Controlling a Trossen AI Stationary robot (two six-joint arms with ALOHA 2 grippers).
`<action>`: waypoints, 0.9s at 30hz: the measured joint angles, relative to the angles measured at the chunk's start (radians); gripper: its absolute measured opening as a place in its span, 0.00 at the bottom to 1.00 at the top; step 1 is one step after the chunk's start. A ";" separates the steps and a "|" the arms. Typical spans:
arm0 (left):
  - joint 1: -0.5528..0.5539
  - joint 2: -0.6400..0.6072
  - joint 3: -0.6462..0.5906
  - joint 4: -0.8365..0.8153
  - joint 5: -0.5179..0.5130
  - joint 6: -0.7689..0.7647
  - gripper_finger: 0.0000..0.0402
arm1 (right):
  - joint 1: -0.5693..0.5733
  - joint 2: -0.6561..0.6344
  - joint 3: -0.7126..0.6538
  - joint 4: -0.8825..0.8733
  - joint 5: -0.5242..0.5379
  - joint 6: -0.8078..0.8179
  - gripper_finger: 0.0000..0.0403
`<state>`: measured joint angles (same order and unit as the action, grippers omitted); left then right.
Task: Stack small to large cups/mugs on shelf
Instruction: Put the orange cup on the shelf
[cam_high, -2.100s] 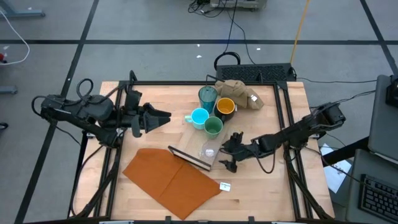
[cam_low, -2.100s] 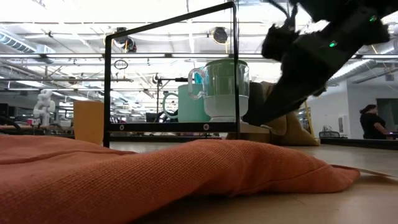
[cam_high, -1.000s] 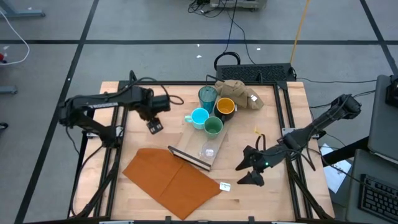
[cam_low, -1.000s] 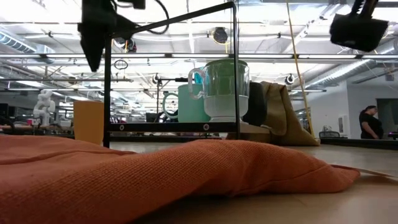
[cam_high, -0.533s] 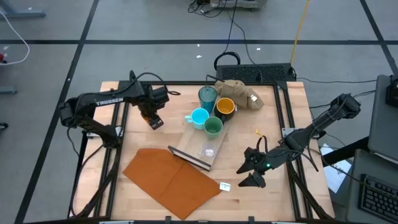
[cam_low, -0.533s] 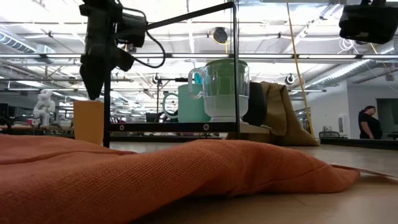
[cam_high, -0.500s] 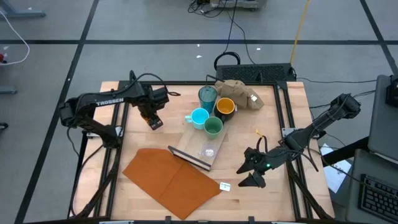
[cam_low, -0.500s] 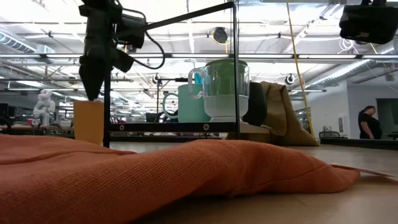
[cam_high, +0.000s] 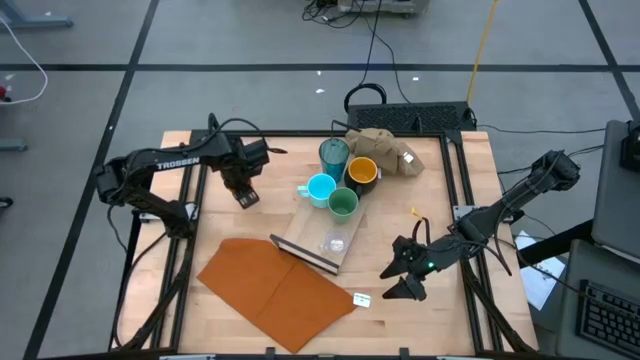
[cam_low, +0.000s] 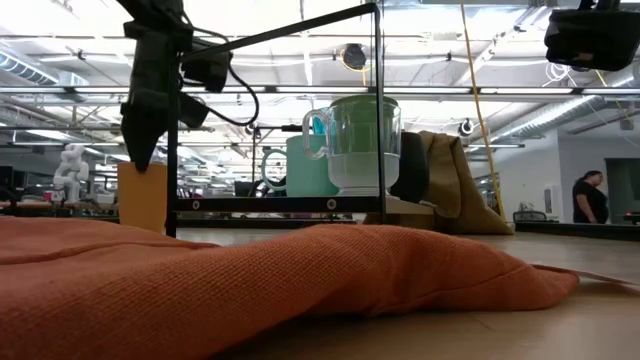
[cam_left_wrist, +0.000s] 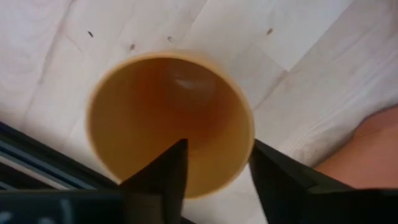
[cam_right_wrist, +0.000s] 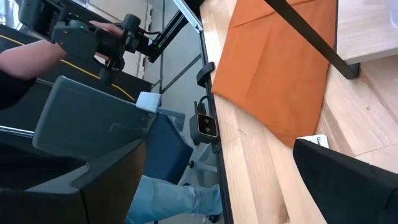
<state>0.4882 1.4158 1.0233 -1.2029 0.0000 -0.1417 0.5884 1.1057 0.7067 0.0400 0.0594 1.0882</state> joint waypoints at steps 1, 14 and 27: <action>0.002 0.000 -0.007 0.007 0.007 0.000 0.38 | 0.000 0.000 0.000 0.000 0.000 0.001 0.99; 0.005 -0.009 -0.015 0.016 0.063 -0.004 0.02 | 0.000 0.000 0.000 -0.001 0.000 -0.008 0.99; -0.206 -0.010 0.352 -0.130 0.243 -0.136 0.01 | -0.016 0.000 0.000 -0.038 0.001 -0.103 0.99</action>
<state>0.2823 1.4055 1.3749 -1.3331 0.2431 -0.2778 0.5729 1.1061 0.7067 0.0022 0.0605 0.9850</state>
